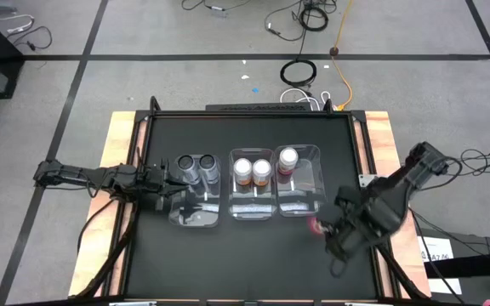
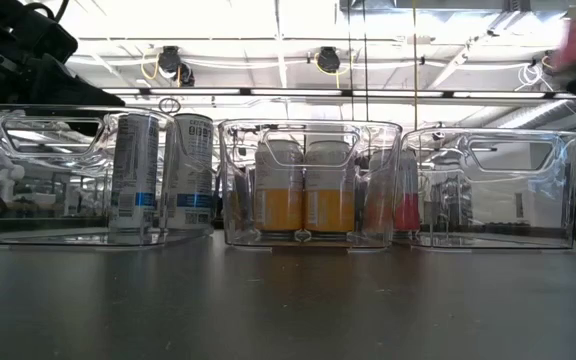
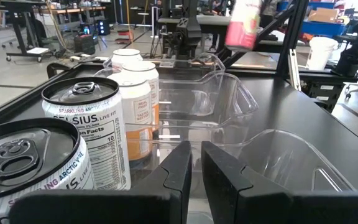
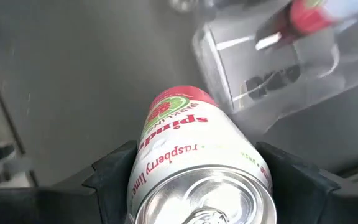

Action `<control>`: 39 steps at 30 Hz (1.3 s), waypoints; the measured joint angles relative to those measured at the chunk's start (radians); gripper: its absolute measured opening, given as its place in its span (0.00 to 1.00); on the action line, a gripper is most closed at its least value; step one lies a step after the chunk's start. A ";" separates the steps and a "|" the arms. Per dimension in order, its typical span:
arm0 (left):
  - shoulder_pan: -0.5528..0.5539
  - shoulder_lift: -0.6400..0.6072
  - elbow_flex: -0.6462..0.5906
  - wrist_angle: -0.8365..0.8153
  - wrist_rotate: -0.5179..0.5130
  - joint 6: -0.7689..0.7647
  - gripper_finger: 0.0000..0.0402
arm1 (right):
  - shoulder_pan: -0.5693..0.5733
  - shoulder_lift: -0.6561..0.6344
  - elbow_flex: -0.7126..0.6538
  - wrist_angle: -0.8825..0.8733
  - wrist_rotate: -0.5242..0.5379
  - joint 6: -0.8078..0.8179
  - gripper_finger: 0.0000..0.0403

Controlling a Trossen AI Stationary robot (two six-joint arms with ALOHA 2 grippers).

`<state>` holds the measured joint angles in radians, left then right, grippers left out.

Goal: Sort soda cans
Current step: Put the pink soda can into the right transparent bin

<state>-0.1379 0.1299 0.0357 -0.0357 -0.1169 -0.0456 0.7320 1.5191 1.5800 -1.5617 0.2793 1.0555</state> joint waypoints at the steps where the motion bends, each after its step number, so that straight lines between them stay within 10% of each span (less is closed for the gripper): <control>1: 0.000 0.000 0.000 0.000 0.000 0.000 0.12 | -0.031 -0.009 0.005 0.002 0.009 -0.028 0.69; 16: 0.000 0.000 0.000 0.000 0.000 0.000 0.12 | -0.531 -0.046 0.003 0.083 0.000 -0.482 0.69; 39: 0.000 0.000 0.000 0.000 0.000 0.000 0.12 | -1.043 -0.045 -0.425 0.439 -0.204 -0.887 0.69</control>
<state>-0.1379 0.1299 0.0357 -0.0357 -0.1169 -0.0456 -0.3111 1.4746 1.1547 -1.1232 0.0749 0.1687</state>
